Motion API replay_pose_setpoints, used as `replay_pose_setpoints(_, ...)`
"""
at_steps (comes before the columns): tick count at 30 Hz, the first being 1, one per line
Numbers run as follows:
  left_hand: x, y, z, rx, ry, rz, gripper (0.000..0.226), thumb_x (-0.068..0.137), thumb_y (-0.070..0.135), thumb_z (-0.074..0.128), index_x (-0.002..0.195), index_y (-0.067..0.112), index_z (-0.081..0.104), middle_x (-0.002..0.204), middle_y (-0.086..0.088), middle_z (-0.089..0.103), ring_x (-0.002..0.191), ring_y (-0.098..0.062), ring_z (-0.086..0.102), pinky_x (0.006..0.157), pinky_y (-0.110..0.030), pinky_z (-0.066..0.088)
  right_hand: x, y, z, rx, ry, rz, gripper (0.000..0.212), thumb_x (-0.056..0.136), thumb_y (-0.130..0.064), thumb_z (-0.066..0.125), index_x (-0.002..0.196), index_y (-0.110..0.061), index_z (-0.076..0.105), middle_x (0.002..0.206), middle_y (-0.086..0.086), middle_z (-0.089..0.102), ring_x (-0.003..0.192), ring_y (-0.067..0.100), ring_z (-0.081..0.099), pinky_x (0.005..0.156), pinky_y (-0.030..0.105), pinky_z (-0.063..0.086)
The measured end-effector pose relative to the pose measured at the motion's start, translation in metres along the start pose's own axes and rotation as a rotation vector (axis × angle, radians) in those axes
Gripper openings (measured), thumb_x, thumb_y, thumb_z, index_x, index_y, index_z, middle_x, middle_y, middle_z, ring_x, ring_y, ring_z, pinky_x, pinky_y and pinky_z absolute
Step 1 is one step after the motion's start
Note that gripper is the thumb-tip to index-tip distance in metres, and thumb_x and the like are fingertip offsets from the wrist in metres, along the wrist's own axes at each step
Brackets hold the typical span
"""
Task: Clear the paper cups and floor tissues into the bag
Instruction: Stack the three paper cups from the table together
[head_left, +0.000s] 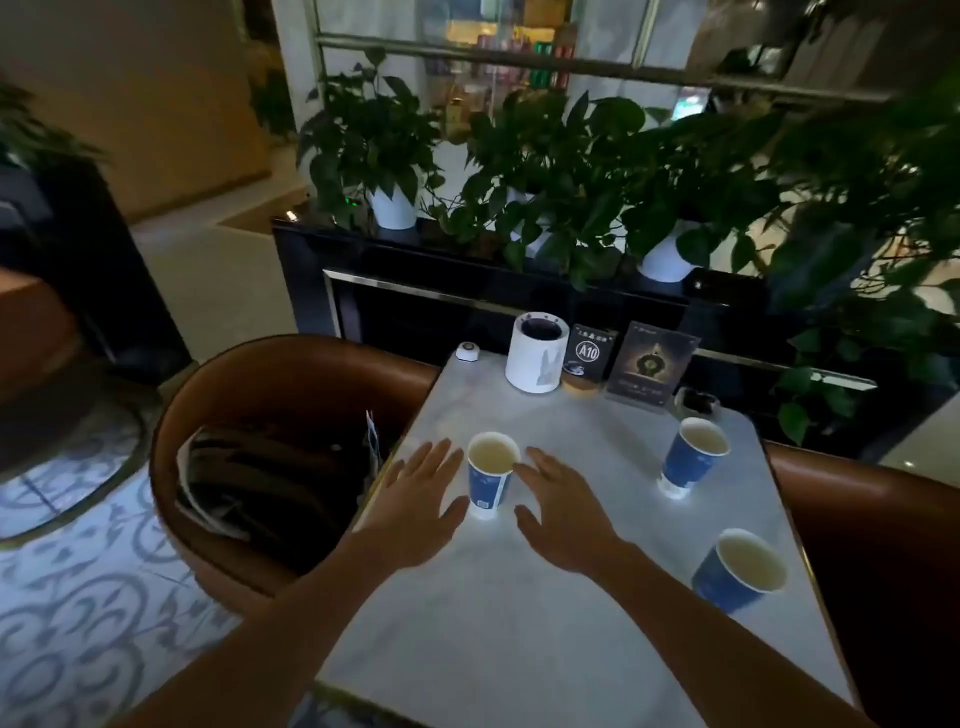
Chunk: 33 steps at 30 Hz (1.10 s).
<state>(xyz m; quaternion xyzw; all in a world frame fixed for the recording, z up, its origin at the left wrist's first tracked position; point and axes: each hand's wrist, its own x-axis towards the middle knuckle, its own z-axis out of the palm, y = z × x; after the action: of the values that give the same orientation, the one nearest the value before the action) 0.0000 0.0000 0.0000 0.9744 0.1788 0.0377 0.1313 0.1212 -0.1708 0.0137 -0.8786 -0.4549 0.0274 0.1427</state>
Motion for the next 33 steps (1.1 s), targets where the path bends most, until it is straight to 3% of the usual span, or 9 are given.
replay_pose_setpoints(5,0.031,0.016,0.023,-0.015,-0.102,-0.008,0.065,0.1,0.047,0.038,0.155,0.028,0.01,0.165,0.007,0.005,0.152,-0.017,0.003,0.121,-0.037,0.007,0.03,0.034,0.034,0.03,-0.153,-0.083,0.054,0.092,-0.033,0.054,0.142,-0.021,0.038,0.155,0.0,0.032,0.137,0.02,0.04,0.113,0.032,0.029)
replay_pose_setpoints(12,0.058,0.032,0.055,0.005,-0.199,-0.005,0.063,0.096,0.041,0.048,0.152,0.024,0.024,0.164,0.005,0.014,0.151,-0.017,0.011,0.12,-0.038,0.016,0.059,0.062,0.062,0.028,-0.291,-0.133,0.05,0.092,-0.028,0.048,0.14,-0.018,0.041,0.157,0.004,0.027,0.135,0.024,0.039,0.108,0.036,0.034)
replay_pose_setpoints(20,0.061,0.024,0.066,-0.02,-0.198,-0.036,0.063,0.093,0.039,0.052,0.15,0.022,0.03,0.163,0.005,0.019,0.15,-0.018,0.015,0.118,-0.037,0.021,0.069,0.064,0.071,0.085,-0.302,-0.158,0.048,0.092,-0.024,0.047,0.139,-0.013,0.044,0.154,0.007,0.033,0.134,0.026,0.04,0.106,0.037,0.036)
replay_pose_setpoints(26,0.047,0.022,0.068,-0.149,-0.108,-0.046,0.066,0.091,0.031,0.059,0.15,0.023,0.03,0.163,0.007,0.02,0.147,-0.015,0.027,0.114,-0.029,0.028,0.062,0.061,0.076,0.211,-0.173,-0.17,0.04,0.089,-0.022,0.05,0.128,-0.017,0.055,0.134,-0.001,0.051,0.115,0.022,0.054,0.094,0.033,0.047)
replay_pose_setpoints(29,0.035,0.03,0.073,-0.26,-0.007,-0.084,0.074,0.089,0.023,0.065,0.151,0.028,0.026,0.162,0.01,0.02,0.143,-0.013,0.034,0.109,-0.018,0.03,0.05,0.061,0.074,0.299,-0.086,-0.169,0.038,0.089,-0.023,0.049,0.126,-0.017,0.055,0.128,0.0,0.055,0.108,0.021,0.056,0.088,0.031,0.05)
replay_pose_setpoints(31,0.027,0.04,0.075,-0.351,0.073,-0.134,0.076,0.086,0.019,0.07,0.149,0.03,0.029,0.161,0.011,0.024,0.139,-0.011,0.039,0.103,-0.009,0.028,0.037,0.06,0.071,0.389,-0.02,-0.108,0.034,0.089,-0.024,0.051,0.121,-0.016,0.058,0.123,0.001,0.058,0.105,0.02,0.058,0.087,0.026,0.049)
replay_pose_setpoints(33,0.021,0.051,0.077,-0.412,0.133,-0.19,0.072,0.085,0.018,0.071,0.146,0.026,0.034,0.158,0.007,0.03,0.138,-0.013,0.042,0.102,-0.01,0.028,0.022,0.06,0.067,0.491,0.062,-0.032,0.028,0.088,-0.026,0.053,0.112,-0.014,0.062,0.115,0.002,0.063,0.1,0.017,0.061,0.085,0.018,0.045)
